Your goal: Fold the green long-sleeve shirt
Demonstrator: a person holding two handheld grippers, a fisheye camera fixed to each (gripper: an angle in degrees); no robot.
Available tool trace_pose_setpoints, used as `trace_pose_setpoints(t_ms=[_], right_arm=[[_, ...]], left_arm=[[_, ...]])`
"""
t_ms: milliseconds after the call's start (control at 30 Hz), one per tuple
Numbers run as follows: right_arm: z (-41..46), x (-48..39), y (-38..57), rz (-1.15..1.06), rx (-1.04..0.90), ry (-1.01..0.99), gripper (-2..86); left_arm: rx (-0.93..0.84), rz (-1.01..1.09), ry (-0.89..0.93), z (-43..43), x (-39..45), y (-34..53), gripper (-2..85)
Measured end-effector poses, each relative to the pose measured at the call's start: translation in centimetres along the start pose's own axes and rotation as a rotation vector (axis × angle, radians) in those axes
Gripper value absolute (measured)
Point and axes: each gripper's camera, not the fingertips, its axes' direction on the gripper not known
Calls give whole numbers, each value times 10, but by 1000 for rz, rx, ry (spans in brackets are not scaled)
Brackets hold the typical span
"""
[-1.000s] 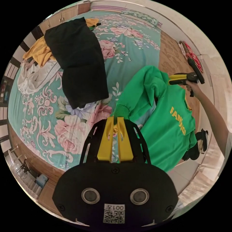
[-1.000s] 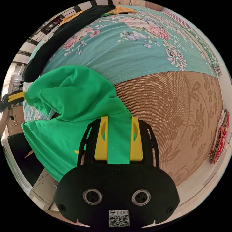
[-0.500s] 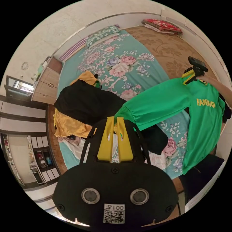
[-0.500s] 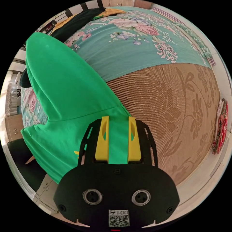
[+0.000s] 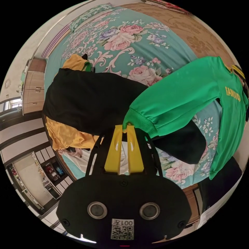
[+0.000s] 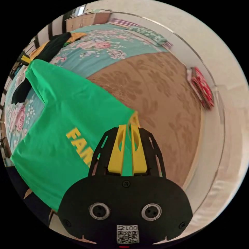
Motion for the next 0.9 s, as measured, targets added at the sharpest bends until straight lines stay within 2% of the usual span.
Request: trace_pose_setpoints(t_ms=[67,167,233,300,400,467,500,567,600,667,800,900], right_arm=[[-17,21,57,62,-52,92,44],[-40,57,130,103,-134,159,73],[-42,80,155,103,-182,135,86],[-32,103,171,98,-207,16,110],[2,108,186,78,-292,-59,134],[17,101,208,85,-329,-123,134],[20,94,228,109,-307,-183,131],[18,82,262,152,-257,-260,125],[18,71,286,159,-241,-306,121],[21,55,324,161,-249,-320,117],[49,27,407,260,-290,-320,110],[64,18,431,314,-179,-365,108]], left_arm=[[-10,-55,-48,8,4,-3,48],[-21,-191,16,23,-3,9,80],[26,-319,86,19,-3,21,82],[145,-342,125,-4,22,27,79],[278,-152,174,-40,130,3,70],[330,123,319,-55,255,-34,68],[338,193,360,-56,287,-44,67],[353,428,452,-56,407,-84,61],[357,474,463,-54,433,-95,58],[334,625,493,-43,523,-140,49],[271,668,425,-16,603,-198,42],[181,651,338,15,634,-226,41]])
